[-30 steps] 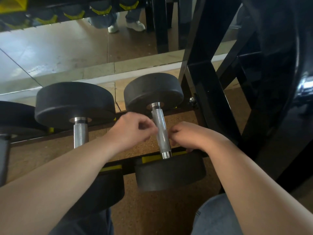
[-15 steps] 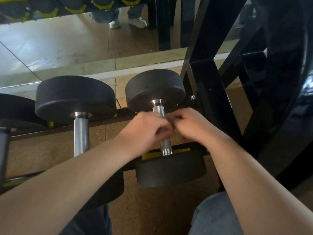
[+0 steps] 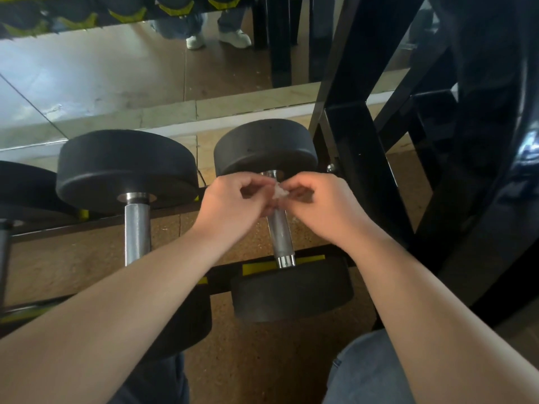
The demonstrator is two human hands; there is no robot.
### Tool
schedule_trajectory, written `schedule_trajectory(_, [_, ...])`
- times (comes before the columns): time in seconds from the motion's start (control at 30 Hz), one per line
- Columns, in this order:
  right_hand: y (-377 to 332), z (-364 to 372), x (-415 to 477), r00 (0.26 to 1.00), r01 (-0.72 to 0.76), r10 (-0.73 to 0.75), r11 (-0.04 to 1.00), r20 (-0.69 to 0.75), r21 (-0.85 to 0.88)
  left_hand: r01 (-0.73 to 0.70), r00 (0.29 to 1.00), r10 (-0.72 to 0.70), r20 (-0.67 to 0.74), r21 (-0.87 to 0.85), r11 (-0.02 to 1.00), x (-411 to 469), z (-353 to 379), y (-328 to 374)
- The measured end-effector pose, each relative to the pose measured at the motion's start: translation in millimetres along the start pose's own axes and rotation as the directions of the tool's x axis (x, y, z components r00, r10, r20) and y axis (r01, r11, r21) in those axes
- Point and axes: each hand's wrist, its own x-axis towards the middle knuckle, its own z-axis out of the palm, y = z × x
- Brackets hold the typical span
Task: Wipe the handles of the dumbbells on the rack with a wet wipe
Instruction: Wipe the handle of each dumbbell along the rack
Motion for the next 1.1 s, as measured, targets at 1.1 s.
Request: schedule_trajectory(1.1, [-12, 14, 13, 0.928, -0.364, 0.374, 0.902, 0.002, 0.234, 0.426, 0.903, -0.409, 0.136, -0.144, 0.893, 9, 8, 4])
